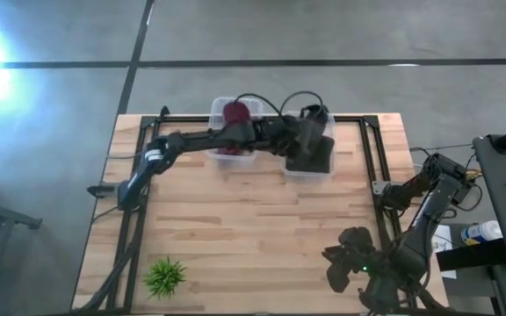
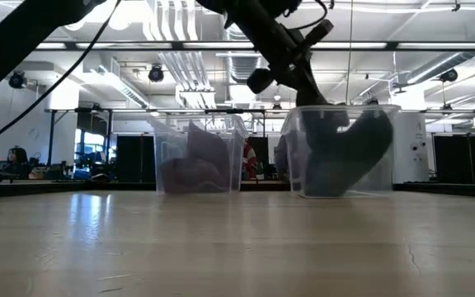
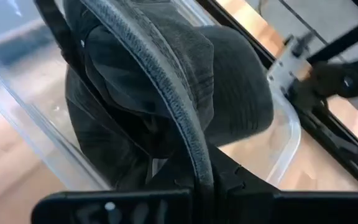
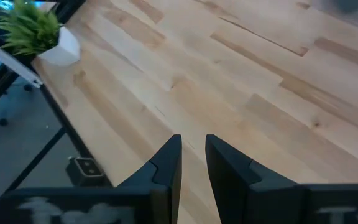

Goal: Pick & Place hat
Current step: Put the black cap into the right transparent bin, then return to Home Position

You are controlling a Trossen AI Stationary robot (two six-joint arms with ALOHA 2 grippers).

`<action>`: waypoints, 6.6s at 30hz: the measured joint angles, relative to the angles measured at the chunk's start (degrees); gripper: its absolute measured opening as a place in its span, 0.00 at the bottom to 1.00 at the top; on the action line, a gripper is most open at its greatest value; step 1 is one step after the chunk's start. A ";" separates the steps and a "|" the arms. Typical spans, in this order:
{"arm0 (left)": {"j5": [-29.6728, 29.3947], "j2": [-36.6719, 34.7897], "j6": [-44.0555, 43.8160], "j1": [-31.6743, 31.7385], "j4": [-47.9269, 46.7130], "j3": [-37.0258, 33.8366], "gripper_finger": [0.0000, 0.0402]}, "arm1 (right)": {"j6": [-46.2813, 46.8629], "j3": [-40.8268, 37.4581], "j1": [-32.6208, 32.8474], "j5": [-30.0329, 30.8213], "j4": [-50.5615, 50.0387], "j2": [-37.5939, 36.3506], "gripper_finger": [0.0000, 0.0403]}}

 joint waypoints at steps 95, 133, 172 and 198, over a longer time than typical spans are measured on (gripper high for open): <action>3.49 -102.95 15.00 -15.93 64.20 -120.42 0.40 | -99.86 -42.40 -54.91 -9.21 43.14 -55.88 0.12; 5.17 -122.50 23.52 -8.19 39.70 -120.55 0.40 | -99.34 -42.42 -54.90 -9.08 43.15 -48.08 0.12; 5.17 -120.93 23.02 -8.19 38.35 -120.35 0.40 | -77.76 -42.53 -54.69 -9.26 52.58 -48.24 0.12; 5.19 -120.91 23.02 -8.20 38.25 -120.31 0.40 | -84.79 -77.24 -52.22 -27.26 85.89 -81.71 0.12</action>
